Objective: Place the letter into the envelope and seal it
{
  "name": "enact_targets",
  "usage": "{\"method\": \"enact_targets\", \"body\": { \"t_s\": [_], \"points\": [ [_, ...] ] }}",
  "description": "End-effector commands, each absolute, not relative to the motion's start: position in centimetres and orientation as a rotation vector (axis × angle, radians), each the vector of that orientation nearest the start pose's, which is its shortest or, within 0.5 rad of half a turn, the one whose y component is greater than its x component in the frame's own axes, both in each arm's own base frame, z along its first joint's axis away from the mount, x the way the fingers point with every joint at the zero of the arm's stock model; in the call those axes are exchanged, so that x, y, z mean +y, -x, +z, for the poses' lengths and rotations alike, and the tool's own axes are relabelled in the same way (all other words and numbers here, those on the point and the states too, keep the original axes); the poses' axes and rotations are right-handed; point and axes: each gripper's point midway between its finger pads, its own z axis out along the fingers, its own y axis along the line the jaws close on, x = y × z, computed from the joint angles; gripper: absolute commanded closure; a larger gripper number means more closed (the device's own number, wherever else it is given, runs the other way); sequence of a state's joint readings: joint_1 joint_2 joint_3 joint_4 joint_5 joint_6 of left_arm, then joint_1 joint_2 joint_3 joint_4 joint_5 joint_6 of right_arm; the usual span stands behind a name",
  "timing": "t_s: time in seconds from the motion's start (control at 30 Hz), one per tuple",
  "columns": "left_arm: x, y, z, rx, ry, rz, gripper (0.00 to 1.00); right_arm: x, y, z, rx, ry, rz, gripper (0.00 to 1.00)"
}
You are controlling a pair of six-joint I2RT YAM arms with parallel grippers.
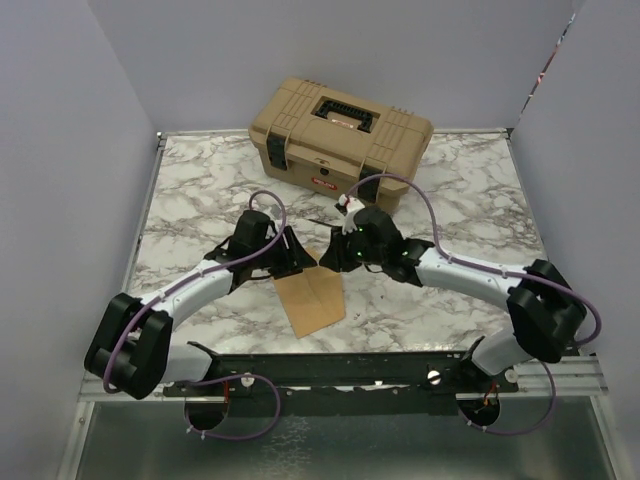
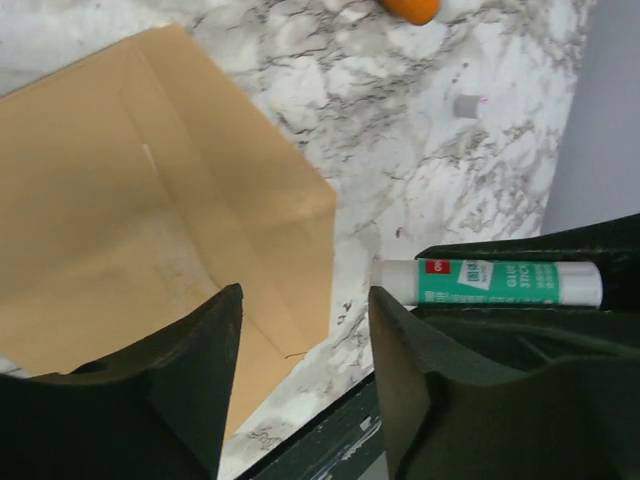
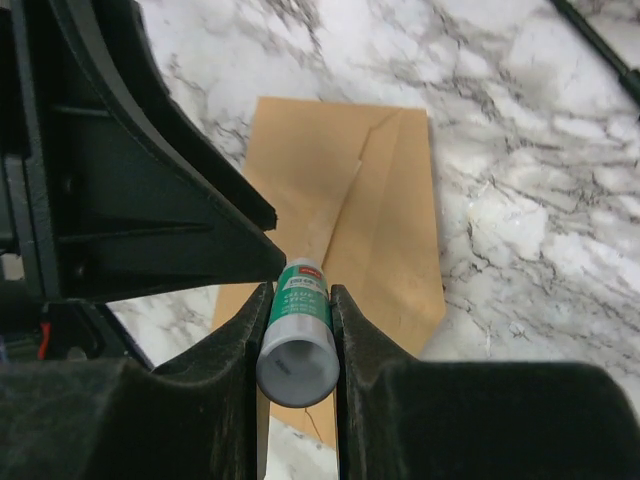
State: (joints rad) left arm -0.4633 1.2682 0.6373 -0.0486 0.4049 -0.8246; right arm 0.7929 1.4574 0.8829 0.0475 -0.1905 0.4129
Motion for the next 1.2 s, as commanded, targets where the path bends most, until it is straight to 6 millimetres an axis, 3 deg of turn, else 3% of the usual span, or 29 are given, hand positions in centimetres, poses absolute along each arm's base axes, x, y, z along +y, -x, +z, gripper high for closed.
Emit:
{"method": "enact_targets", "body": {
  "t_s": [0.0,0.2,0.37,0.53,0.8,0.97,1.17],
  "points": [
    [-23.1,-25.2,8.4,2.516,0.311,-1.026,0.52,33.4,-26.0,10.8,2.292,0.476,0.715,0.99],
    [-21.8,-25.0,6.7,2.590,0.351,-0.900,0.75,35.4,-24.2,8.5,2.331,0.594,0.648,0.99],
    [-20.4,-24.7,6.0,2.616,0.326,-0.794,0.77,37.3,-23.5,7.8,2.353,0.637,0.624,0.99],
    [-18.0,-24.3,4.9,2.647,0.334,-0.620,0.83,37.8,-23.6,7.2,2.377,0.641,0.558,0.99],
    [-17.1,-23.2,2.9,2.713,0.370,-0.557,0.93,38.5,-23.9,5.4,2.387,0.666,0.514,0.99],
    [-16.0,-21.8,1.4,2.766,0.407,-0.486,1.00,39.4,-24.2,5.2,2.357,0.697,0.481,0.99],
    [-15.1,-21.0,0.5,2.804,0.412,-0.416,1.00,39.7,-23.9,4.5,2.362,0.677,0.377,0.99]
  ]
}}
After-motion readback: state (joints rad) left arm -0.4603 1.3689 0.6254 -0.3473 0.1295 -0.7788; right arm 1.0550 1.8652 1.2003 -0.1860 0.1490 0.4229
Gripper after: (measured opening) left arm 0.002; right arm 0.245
